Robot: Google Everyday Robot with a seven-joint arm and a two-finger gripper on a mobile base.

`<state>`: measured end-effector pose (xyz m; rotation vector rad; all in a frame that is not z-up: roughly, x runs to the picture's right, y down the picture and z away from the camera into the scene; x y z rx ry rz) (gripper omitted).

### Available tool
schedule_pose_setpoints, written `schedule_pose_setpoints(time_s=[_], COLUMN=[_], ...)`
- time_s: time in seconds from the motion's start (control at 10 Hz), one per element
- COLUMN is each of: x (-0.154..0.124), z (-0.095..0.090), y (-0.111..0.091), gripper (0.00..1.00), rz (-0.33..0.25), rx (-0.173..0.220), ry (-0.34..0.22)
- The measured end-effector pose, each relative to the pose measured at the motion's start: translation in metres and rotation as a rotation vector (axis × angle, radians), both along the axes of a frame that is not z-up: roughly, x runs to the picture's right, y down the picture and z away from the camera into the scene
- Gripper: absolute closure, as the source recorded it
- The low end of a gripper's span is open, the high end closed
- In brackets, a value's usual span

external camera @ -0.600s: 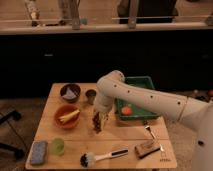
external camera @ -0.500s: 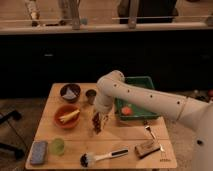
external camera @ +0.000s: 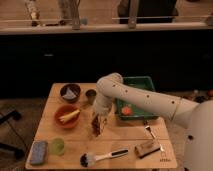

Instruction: Place grapes in table surface

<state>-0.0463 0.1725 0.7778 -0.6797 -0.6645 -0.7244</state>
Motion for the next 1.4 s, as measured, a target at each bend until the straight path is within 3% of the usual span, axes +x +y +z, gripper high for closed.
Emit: schedule_pose_setpoints(time_s=[0.2,0.8,0.9,1.4], x=[0.001,0.015,0.018,0.022], z=[0.004,0.004,0.002,0.0], y=[0.004,0.013,0.014,0.009], gripper=[0.86,0.26,0.21,0.2], rz=[0.003,0.027,0.031,0.042], rx=[-0.018,-0.041,-0.033,0.015], ry=[-0.008,-0.027,-0.028,-0.041])
